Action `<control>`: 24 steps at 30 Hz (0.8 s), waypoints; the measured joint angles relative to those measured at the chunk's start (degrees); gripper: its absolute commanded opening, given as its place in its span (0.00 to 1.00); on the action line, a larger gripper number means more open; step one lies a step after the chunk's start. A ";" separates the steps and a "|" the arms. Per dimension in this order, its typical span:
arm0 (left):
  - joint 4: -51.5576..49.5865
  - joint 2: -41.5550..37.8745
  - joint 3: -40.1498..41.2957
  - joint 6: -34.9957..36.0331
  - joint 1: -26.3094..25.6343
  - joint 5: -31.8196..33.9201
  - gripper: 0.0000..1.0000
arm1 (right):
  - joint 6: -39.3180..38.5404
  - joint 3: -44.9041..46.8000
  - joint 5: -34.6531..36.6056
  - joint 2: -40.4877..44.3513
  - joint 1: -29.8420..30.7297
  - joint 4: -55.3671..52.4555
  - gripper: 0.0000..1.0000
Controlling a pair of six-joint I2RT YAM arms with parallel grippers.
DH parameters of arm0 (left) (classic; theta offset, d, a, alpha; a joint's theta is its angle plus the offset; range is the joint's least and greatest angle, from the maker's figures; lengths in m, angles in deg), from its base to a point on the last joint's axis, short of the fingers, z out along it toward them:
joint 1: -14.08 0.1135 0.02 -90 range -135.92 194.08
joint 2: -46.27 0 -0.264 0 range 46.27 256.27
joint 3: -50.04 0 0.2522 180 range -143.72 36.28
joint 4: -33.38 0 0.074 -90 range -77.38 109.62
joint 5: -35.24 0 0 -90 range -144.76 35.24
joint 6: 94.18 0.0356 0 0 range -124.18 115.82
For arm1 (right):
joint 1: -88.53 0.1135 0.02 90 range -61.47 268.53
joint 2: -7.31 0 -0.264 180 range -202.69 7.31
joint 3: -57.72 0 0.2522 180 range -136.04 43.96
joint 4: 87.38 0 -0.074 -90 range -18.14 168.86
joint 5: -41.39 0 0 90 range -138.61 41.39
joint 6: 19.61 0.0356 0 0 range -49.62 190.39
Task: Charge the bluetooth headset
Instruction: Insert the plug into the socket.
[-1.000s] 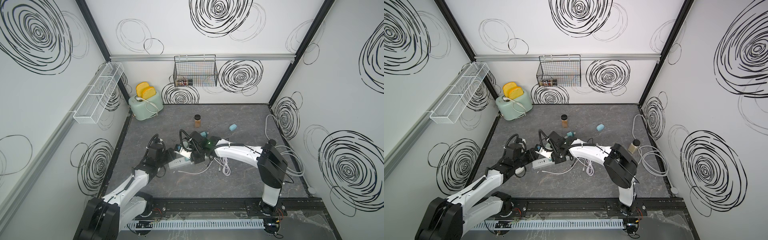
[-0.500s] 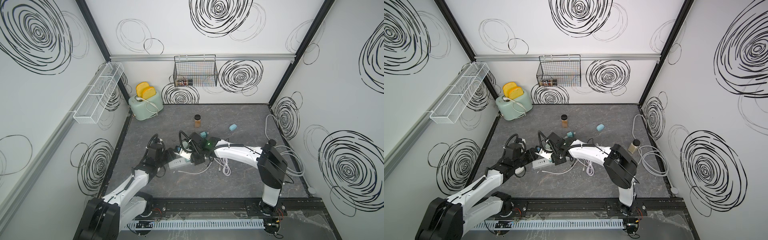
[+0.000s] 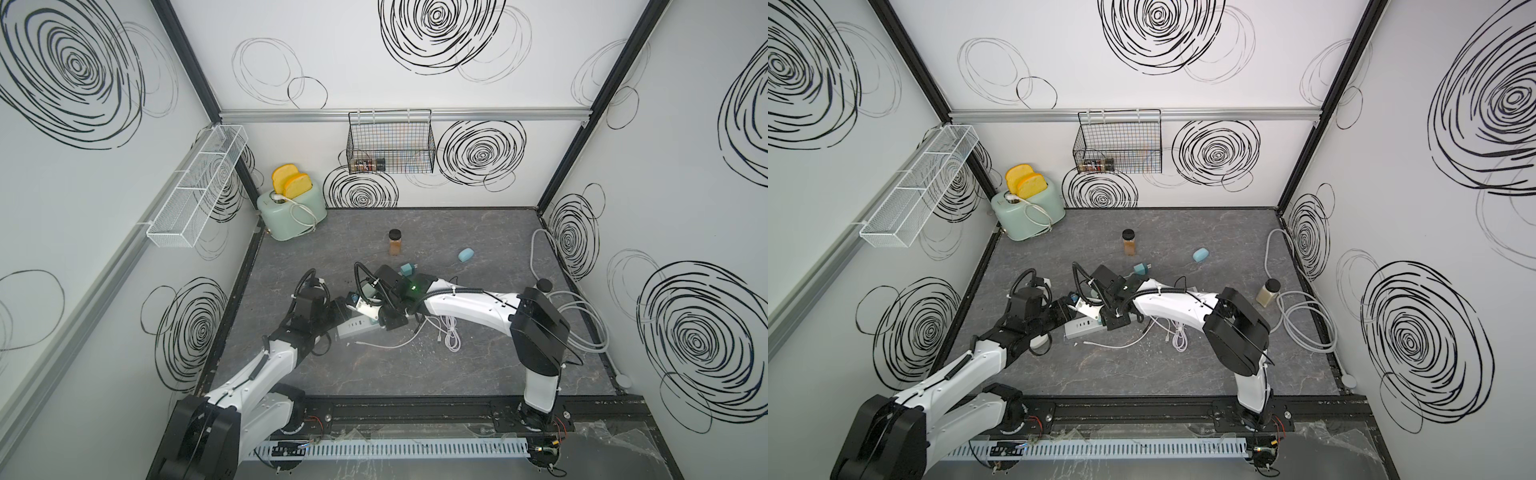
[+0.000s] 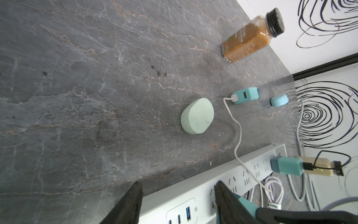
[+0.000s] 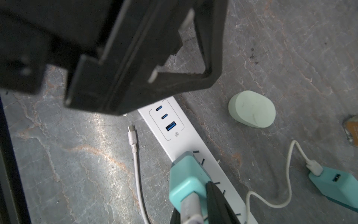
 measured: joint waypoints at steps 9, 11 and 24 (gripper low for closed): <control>0.00 0.22 0.00 0.00 0.81 -0.02 0.63 | -0.35 -2.89 -1.01 -2.93 -0.94 -2.12 0.06; 0.00 0.44 0.00 0.00 1.05 -0.02 0.63 | -0.33 -2.12 -1.99 -2.67 -1.42 -1.36 0.06; -0.02 1.14 0.00 0.00 1.57 -0.04 0.63 | 1.16 -0.59 -5.18 -1.90 -2.23 0.87 0.41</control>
